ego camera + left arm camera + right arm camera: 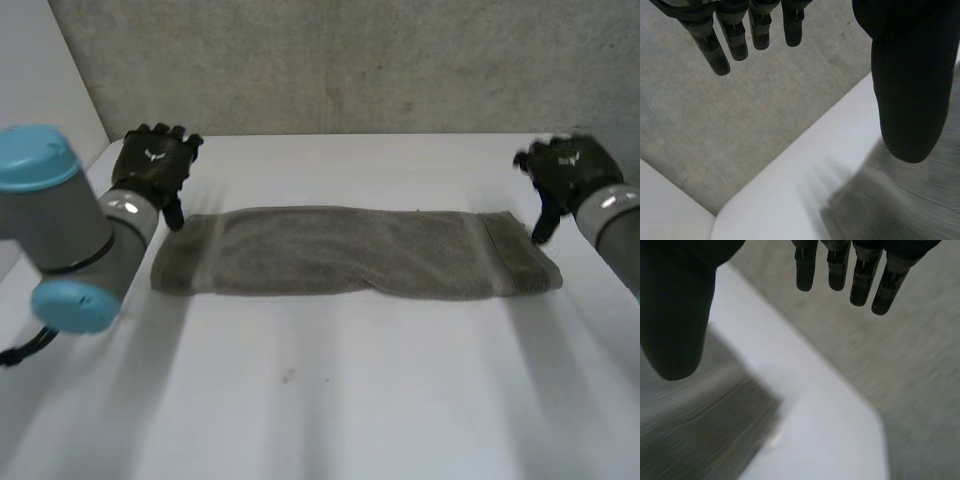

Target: Fold the towel.

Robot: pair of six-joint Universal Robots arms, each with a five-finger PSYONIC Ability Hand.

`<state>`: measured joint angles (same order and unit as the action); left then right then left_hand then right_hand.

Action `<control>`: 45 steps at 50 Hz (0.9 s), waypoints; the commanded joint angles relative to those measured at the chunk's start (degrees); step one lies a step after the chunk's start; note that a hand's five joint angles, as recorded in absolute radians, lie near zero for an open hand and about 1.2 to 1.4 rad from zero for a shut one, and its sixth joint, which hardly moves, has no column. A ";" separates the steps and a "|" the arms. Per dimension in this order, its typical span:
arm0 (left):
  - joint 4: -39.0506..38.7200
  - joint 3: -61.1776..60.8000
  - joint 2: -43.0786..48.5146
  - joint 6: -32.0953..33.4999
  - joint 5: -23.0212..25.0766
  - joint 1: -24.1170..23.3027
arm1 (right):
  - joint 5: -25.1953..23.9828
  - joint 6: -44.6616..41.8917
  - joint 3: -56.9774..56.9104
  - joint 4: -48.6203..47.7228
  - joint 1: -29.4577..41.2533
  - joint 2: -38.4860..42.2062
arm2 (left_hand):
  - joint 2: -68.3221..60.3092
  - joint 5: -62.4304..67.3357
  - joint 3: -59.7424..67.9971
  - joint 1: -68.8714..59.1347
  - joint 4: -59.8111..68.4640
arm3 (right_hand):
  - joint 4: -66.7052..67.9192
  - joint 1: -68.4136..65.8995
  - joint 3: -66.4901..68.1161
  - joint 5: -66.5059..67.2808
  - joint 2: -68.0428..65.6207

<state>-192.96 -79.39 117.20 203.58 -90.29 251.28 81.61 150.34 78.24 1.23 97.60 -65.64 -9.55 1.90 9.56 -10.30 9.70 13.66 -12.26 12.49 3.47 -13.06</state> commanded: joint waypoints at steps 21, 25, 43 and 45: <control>-7.34 -22.82 -9.09 -7.15 0.11 1.40 | -5.32 -1.10 7.89 -7.29 -6.28 8.86 | -0.45 -1.90 0.44 0.30 0.30 | 32.76 -34.16 33.92 32.94 -33.35; -7.52 -22.91 -9.09 -7.15 0.03 1.41 | -5.14 -1.97 7.63 -9.83 -6.45 10.18 | -0.45 -1.90 0.44 0.30 0.30 | 55.33 -56.72 56.49 55.51 -55.92; -7.61 -23.79 -9.53 -7.15 0.11 1.23 | -5.05 -5.58 6.84 -10.72 -12.07 10.54 | -0.45 -1.90 0.44 0.30 0.30 | 66.34 -67.74 67.51 66.53 -66.94; -7.61 -23.79 -9.53 -7.15 0.03 1.23 | -4.97 -5.93 6.75 -10.55 -12.69 10.27 | -0.45 -1.90 0.44 0.30 0.30 | 66.34 -67.74 67.51 66.53 -66.94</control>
<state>-200.57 -103.03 107.89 196.44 -90.23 252.51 76.43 145.07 85.15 -9.81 87.00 -54.69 -9.54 1.90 9.56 -10.30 9.64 68.24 -54.24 67.72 55.62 -67.35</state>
